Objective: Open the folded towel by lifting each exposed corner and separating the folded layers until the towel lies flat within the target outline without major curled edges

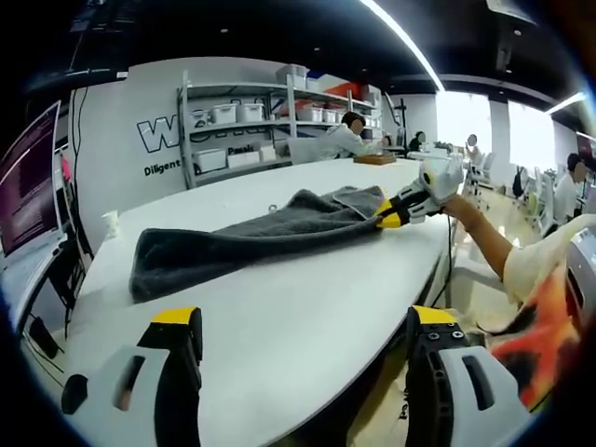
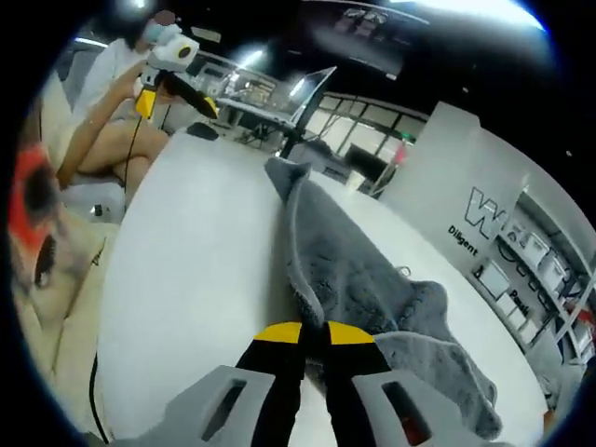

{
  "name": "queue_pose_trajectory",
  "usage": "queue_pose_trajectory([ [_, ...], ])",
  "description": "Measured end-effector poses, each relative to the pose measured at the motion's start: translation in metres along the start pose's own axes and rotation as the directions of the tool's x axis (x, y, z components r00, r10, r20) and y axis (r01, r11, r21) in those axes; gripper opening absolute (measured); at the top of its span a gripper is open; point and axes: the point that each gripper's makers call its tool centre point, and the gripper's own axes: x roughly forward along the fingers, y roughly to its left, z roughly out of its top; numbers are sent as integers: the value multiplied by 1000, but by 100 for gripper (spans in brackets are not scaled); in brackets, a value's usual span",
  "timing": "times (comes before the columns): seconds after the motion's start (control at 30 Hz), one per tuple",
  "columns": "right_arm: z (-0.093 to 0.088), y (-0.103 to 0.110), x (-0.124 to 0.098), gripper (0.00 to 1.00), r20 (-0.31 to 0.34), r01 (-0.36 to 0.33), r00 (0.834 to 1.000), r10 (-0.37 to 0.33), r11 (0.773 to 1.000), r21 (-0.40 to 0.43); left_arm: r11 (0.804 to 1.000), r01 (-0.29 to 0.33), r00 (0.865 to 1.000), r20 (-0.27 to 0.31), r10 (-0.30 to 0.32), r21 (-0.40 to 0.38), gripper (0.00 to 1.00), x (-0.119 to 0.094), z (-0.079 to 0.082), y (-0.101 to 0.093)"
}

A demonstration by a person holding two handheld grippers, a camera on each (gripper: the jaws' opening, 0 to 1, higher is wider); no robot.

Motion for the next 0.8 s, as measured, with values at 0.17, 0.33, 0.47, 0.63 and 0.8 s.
queue_pose_trajectory([
  [0.17,1,1,-1,4,10,-11,1000,11,1000,13,1000,-1,1000,-1,1,-3,89,0,-1,0],
  [0.33,6,-2,-8,18,42,-15,999,14,999,33,1000,0,1000,-1,0,0,89,0,-1,0],
  [0.47,5,-8,-13,35,45,-4,999,2,999,53,1000,4,1000,-6,-4,3,89,1,-1,-1],
  [0.63,3,-22,-19,42,52,20,998,-25,995,101,1000,7,1000,-11,-7,6,89,3,-2,-3],
  [0.8,7,-30,-23,43,87,28,995,-40,991,134,1000,10,1000,-16,-10,8,89,4,-3,-4],
])
